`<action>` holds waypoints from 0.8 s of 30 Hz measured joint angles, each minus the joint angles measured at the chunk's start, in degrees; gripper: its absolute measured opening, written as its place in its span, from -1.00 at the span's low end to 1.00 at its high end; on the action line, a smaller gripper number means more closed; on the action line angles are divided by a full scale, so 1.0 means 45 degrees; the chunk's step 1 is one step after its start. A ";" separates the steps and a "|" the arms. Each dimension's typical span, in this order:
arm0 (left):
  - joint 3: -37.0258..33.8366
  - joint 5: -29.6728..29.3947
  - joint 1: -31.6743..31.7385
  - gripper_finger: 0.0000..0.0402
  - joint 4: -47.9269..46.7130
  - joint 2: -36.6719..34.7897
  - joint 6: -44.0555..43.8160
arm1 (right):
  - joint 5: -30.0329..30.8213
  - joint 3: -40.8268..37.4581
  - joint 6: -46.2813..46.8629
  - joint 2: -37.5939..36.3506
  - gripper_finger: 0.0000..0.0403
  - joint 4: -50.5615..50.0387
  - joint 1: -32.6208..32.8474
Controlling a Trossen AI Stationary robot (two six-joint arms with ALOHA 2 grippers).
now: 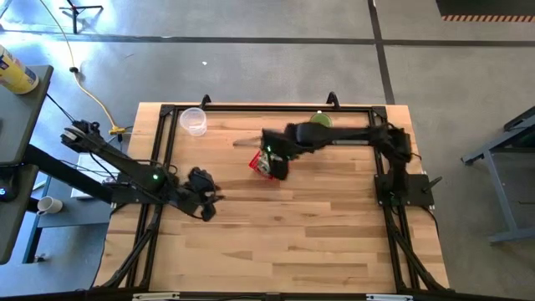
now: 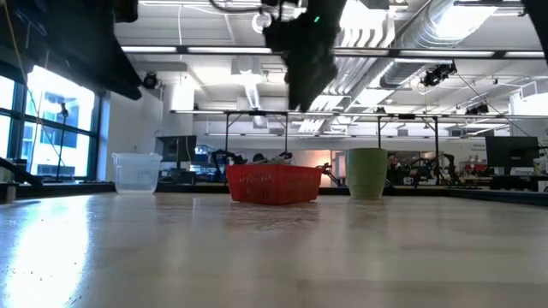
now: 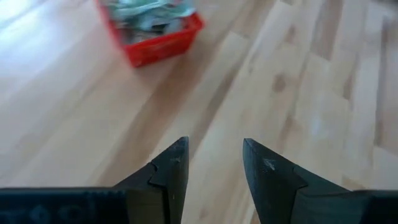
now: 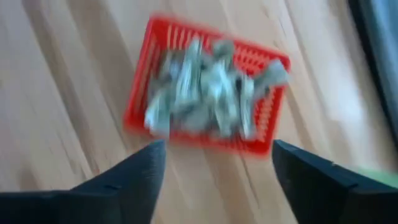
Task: Pick and place Stevia / Truvia into bins
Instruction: Return to Home Position
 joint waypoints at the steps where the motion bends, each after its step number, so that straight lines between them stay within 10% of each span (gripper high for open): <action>1: 0.0009 0.0044 0.0008 -0.08 0.0551 0.0368 0.0239 | 0.0495 -0.0001 -0.0040 -0.0285 0.42 -0.0550 0.0341; 7: 0.2002 0.1405 0.1073 -0.08 0.1821 0.0528 0.3119 | 0.3580 -0.0267 0.1913 -0.3084 0.61 -0.3337 0.2880; 11: 0.4347 0.1990 0.3357 -0.11 -0.1553 -0.0328 0.5354 | 0.4034 -0.4255 0.6027 -0.6892 0.59 -0.3434 0.4819; 17: 0.5950 0.0614 0.7010 -0.17 -0.5877 -0.2085 0.1820 | 0.1612 -0.9828 1.3559 -1.2684 0.59 -0.1215 0.6541; 20: 0.5487 0.1000 0.7042 -0.17 -0.5365 -0.3032 0.2146 | 0.2183 -1.1689 0.8853 -1.4527 0.60 0.5644 0.7547; 24: 0.2134 0.3224 0.5614 -0.18 0.1507 -0.4032 0.4032 | 0.1533 -1.4550 0.3224 -1.6236 0.60 1.3090 0.7063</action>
